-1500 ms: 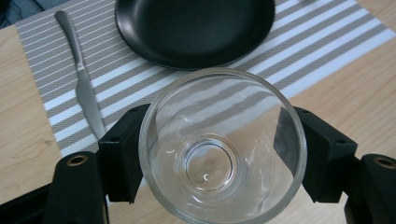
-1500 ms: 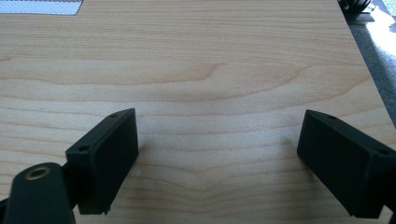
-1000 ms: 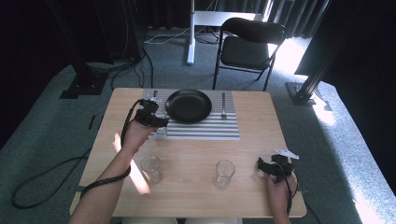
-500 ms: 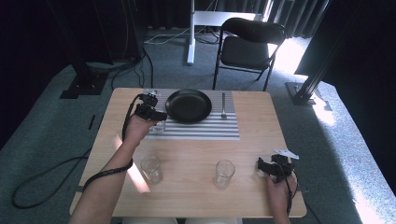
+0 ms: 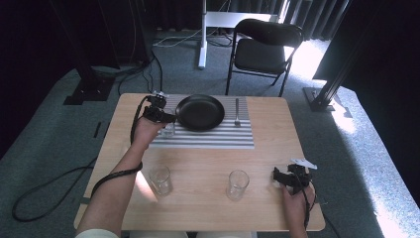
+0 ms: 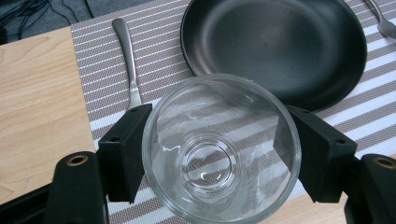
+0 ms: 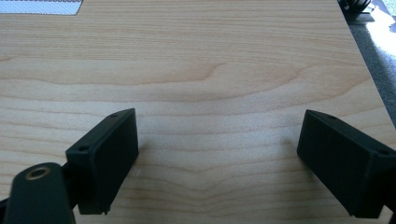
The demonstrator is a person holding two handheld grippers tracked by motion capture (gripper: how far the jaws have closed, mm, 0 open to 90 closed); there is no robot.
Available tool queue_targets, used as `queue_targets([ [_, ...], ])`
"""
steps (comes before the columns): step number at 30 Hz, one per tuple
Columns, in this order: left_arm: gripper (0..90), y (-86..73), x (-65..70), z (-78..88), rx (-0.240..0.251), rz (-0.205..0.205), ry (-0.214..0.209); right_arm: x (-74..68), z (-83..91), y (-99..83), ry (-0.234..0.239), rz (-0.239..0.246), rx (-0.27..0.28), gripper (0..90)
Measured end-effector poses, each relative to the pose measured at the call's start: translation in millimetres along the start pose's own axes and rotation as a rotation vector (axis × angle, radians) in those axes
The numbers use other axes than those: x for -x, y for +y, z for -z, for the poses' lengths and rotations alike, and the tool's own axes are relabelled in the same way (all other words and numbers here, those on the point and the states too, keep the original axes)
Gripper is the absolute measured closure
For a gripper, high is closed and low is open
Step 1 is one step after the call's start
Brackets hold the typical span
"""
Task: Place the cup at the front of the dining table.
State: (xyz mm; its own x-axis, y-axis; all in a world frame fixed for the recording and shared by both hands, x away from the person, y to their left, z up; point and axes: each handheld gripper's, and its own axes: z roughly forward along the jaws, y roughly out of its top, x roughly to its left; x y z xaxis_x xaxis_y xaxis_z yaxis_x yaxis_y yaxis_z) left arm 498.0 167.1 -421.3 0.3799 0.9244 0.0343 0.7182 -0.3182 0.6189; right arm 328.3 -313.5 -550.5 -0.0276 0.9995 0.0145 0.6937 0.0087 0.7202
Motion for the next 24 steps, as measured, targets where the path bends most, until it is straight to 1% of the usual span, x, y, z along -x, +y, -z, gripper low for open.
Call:
queue_targets([
  [1,28.7,0.5,-0.2,-1.2,0.005,0.005,0.005,0.0,0.0,0.0,0.000,0.000,0.000,11.9],
  [3,28.7,2.5,0.4,-2.8,0.009,-0.004,0.011,0.0,0.0,0.0,0.000,0.000,0.000,11.9],
  [5,28.7,3.6,0.9,-3.8,0.005,-0.002,0.014,0.0,0.0,0.0,0.000,0.000,0.000,11.9],
  [6,28.7,4.7,0.9,-6.8,0.003,-0.011,0.007,0.0,0.0,0.0,0.000,0.001,0.000,11.9],
  [9,28.7,5.2,-0.1,-12.0,-0.006,-0.005,-0.007,0.0,0.0,0.0,0.000,0.000,0.000,11.9],
  [12,28.7,5.2,-0.3,-17.5,-0.015,-0.010,0.010,0.0,0.0,0.0,0.000,0.000,0.000,11.9],
  [13,28.7,4.9,-0.7,-18.3,-0.010,-0.012,0.010,0.0,0.0,0.0,0.000,0.000,0.000,11.9],
  [15,28.7,4.8,-1.7,-19.2,-0.007,-0.009,-0.001,0.0,0.0,0.0,0.000,0.001,0.000,11.9],
  [17,28.7,5.0,-1.7,-20.0,-0.005,-0.003,-0.003,0.1,0.0,0.0,0.000,0.001,0.001,11.9],
  [18,28.7,5.0,-1.7,-21.2,0.005,-0.004,-0.011,0.1,0.0,-0.1,0.000,0.002,0.001,11.9],
  [20,28.7,5.1,-3.0,-23.5,0.007,0.010,-0.017,0.0,0.0,0.0,0.000,0.001,0.000,11.9],
  [22,28.7,3.5,-4.3,-26.6,0.013,0.014,-0.036,0.0,0.0,0.0,0.000,0.001,0.000,11.9],
  [23,28.6,3.5,-4.3,-26.6,0.013,0.014,-0.036,0.0,0.0,0.0,0.000,0.001,0.000,11.9],
  [24,28.6,0.7,-4.3,-29.7,0.021,0.025,-0.035,0.0,0.0,0.0,0.000,0.001,0.000,11.9],
])
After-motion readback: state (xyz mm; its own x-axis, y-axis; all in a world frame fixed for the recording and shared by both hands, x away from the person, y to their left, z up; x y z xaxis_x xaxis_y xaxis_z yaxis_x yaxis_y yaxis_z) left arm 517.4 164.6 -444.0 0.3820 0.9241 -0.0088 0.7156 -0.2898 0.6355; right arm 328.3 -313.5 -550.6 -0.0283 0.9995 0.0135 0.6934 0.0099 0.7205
